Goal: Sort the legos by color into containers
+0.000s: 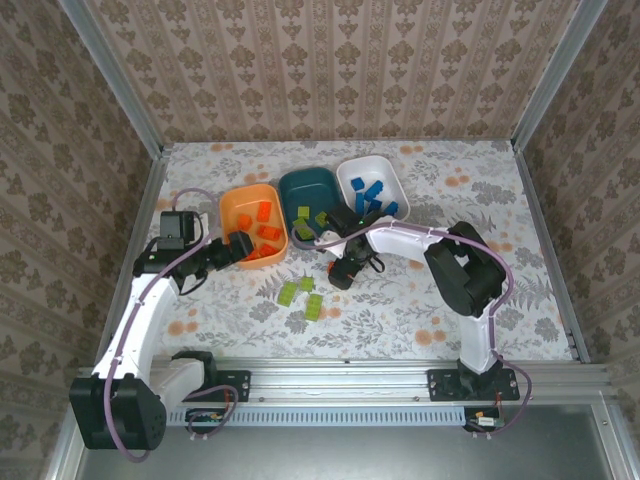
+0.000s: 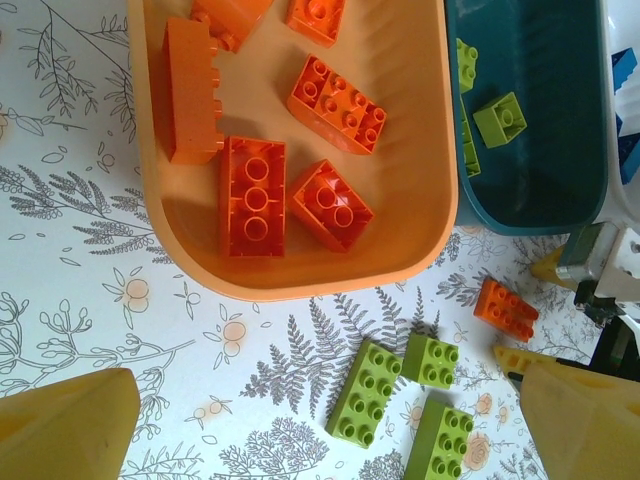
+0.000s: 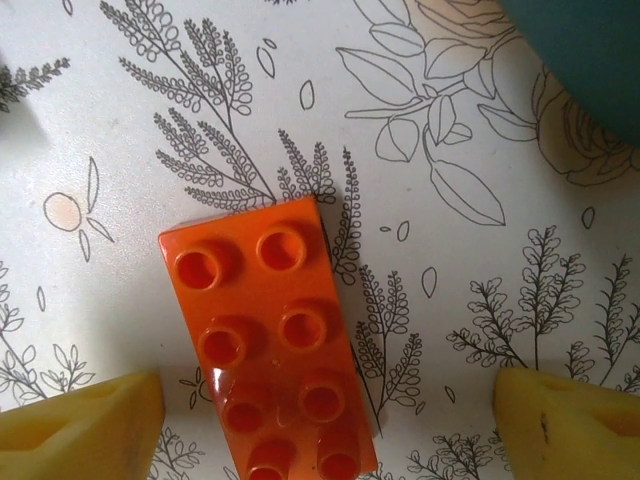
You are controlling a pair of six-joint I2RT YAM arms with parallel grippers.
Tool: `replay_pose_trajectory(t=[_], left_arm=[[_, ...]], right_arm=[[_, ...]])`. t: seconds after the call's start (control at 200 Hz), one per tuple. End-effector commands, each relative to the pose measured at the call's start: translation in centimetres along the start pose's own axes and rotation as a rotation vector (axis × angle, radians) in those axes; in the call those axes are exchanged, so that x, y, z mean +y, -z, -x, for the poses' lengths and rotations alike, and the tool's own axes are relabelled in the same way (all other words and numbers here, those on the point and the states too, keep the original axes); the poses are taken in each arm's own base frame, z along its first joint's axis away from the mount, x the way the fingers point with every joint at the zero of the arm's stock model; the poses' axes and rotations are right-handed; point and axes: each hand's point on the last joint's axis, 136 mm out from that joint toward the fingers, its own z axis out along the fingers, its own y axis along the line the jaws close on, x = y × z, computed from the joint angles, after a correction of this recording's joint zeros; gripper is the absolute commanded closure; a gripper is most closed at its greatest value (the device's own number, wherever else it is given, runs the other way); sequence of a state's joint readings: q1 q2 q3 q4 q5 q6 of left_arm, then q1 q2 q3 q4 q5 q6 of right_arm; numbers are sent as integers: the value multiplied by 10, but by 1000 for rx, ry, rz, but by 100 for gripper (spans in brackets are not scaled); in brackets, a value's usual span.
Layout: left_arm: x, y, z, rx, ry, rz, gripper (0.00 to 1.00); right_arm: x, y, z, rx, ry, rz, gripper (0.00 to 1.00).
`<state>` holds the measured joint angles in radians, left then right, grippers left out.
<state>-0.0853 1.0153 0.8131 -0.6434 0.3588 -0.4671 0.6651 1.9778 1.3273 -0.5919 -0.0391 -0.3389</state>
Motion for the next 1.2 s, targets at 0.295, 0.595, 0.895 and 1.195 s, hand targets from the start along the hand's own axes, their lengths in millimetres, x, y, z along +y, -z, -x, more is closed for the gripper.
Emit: replay_pose_trajectory(t=[0.295,0.595,0.895,1.195], left_arm=[[-3,3,5,-14,-22,0,0],[-2,3,4,-14,-25,0,0],[-4,-2,7,-19,-24,-14,0],[-6,-8,6,-7,-23,-27,0]], right_arm=[[13,0,-16,70,4,48,51],[22,32,-13,-4,-23,99,54],[39,77,-3,-155,-164,238,56],[15,47,-19,56,-230,140,28]])
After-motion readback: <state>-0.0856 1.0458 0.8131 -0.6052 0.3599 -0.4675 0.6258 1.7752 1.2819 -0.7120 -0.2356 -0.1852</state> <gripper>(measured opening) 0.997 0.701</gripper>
